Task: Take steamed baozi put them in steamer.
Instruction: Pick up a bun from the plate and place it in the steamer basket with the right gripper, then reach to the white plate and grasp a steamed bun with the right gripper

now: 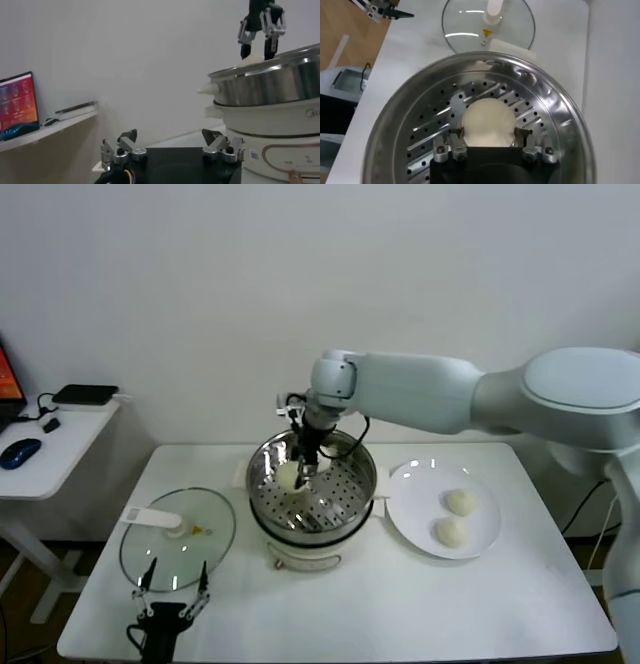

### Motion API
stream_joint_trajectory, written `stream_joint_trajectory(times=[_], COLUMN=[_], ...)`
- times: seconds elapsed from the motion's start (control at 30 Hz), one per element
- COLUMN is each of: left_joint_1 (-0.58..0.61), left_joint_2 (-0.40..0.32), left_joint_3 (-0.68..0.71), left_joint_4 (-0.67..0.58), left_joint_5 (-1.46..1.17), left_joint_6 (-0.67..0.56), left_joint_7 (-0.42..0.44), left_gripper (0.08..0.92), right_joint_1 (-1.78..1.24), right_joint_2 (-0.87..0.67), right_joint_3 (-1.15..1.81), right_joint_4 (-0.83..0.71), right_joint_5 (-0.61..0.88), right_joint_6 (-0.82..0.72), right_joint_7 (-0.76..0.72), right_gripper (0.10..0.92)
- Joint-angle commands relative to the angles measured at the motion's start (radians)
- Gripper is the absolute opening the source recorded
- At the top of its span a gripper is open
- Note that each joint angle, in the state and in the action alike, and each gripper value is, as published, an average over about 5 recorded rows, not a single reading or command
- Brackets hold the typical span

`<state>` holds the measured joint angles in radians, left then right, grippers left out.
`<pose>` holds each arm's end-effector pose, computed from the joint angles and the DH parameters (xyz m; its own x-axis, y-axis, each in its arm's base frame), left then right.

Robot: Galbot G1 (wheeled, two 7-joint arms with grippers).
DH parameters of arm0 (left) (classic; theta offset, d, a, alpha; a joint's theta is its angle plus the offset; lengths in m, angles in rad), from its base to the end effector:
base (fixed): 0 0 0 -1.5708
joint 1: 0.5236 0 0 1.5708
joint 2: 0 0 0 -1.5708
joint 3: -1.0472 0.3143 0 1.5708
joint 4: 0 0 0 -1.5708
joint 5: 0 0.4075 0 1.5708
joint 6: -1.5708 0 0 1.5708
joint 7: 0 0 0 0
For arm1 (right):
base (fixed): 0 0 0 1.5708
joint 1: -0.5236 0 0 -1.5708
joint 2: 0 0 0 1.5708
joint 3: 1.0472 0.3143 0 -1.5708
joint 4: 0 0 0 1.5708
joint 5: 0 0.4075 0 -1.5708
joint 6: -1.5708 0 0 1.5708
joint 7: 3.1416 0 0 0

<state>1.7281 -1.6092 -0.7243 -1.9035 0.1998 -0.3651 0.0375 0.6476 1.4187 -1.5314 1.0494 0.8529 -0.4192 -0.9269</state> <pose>0.1774 0.0698 -0.3806 -0.9974 -0.0723 0.0023 -0.0687 0.9574 0.2805 0.5747 0.2308 -0.0941 -0.0529 -0.2983 0.9530 -0.9752 -0.1900 -0.1136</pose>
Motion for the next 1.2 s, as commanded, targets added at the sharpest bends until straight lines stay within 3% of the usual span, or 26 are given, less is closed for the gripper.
stream_joint_trajectory(times=[0.03,0.47,0.67,0.9,1.2], left_joint_1=[-0.003,-0.005,-0.002,0.005,0.008], left_joint_2=[-0.035,-0.037,-0.039,-0.039,-0.044], left_joint_3=[0.0,0.001,0.001,-0.003,0.001], left_joint_4=[0.002,0.012,0.004,0.002,-0.002], left_joint_5=[0.002,0.008,0.012,0.022,0.037], left_joint_6=[0.0,-0.009,-0.005,-0.006,-0.005], left_joint_7=[0.001,0.0,0.001,0.002,0.002], left_gripper=[0.823,0.823,0.823,0.823,0.823], right_joint_1=[-0.061,-0.099,-0.058,0.107,0.264], right_joint_2=[0.05,0.082,0.045,-0.078,-0.351], right_joint_3=[0.013,0.034,0.035,-0.02,-0.197], right_joint_4=[-0.071,-0.137,-0.098,-0.015,0.047], right_joint_5=[-0.029,-0.072,-0.019,0.026,-0.079], right_joint_6=[-0.004,0.006,0.008,0.09,0.292], right_joint_7=[0.009,0.023,0.002,-0.103,-0.292], right_gripper=[0.67,0.674,0.784,0.822,0.823])
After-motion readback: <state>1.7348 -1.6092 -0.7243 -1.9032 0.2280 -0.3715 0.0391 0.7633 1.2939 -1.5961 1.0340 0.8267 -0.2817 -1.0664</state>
